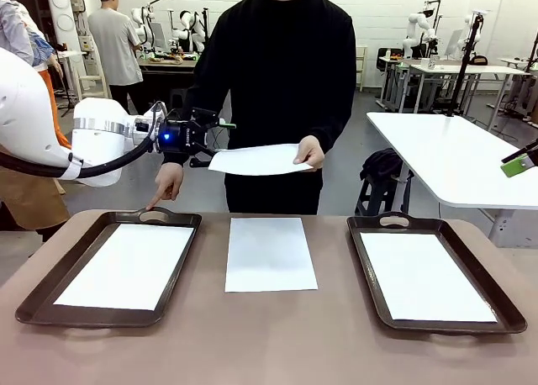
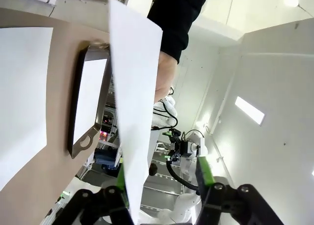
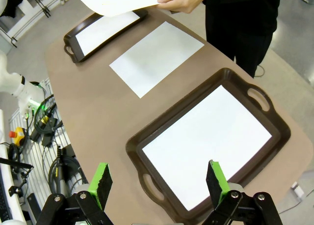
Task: Sort the A4 documents.
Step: Receive the A4 Paper, then place the A4 Paper in the designated Handle tray.
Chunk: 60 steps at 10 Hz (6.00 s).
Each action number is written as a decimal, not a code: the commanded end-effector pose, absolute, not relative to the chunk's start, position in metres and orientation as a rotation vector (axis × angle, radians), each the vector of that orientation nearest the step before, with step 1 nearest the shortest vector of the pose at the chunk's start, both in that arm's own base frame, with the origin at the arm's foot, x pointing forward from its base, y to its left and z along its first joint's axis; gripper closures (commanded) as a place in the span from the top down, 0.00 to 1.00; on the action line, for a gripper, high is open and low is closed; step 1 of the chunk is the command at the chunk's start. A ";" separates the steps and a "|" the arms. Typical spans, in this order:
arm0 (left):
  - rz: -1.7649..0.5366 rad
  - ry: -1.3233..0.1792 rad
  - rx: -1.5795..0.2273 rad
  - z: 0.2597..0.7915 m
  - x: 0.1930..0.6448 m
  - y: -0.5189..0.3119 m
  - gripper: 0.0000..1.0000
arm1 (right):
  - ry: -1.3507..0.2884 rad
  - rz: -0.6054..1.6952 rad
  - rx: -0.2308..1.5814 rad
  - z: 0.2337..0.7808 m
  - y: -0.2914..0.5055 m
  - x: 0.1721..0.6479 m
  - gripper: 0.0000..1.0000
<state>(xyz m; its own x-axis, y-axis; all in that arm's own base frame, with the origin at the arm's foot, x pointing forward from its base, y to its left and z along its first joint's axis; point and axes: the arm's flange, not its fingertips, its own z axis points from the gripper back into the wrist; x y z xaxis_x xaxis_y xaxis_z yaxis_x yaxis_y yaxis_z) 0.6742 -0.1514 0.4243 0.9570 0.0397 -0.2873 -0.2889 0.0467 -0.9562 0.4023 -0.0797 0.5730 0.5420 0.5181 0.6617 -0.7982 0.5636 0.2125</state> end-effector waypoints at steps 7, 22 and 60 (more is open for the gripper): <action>0.233 0.190 -1.510 0.421 0.674 -0.150 0.00 | -0.582 0.826 0.537 0.572 -0.079 0.403 1.00; 0.223 0.175 -1.508 0.424 0.674 -0.149 0.00 | -0.582 0.826 0.537 0.572 -0.079 0.403 1.00; 0.169 0.095 -0.552 0.358 0.580 0.029 0.01 | -0.582 0.826 0.537 0.572 -0.079 0.403 1.00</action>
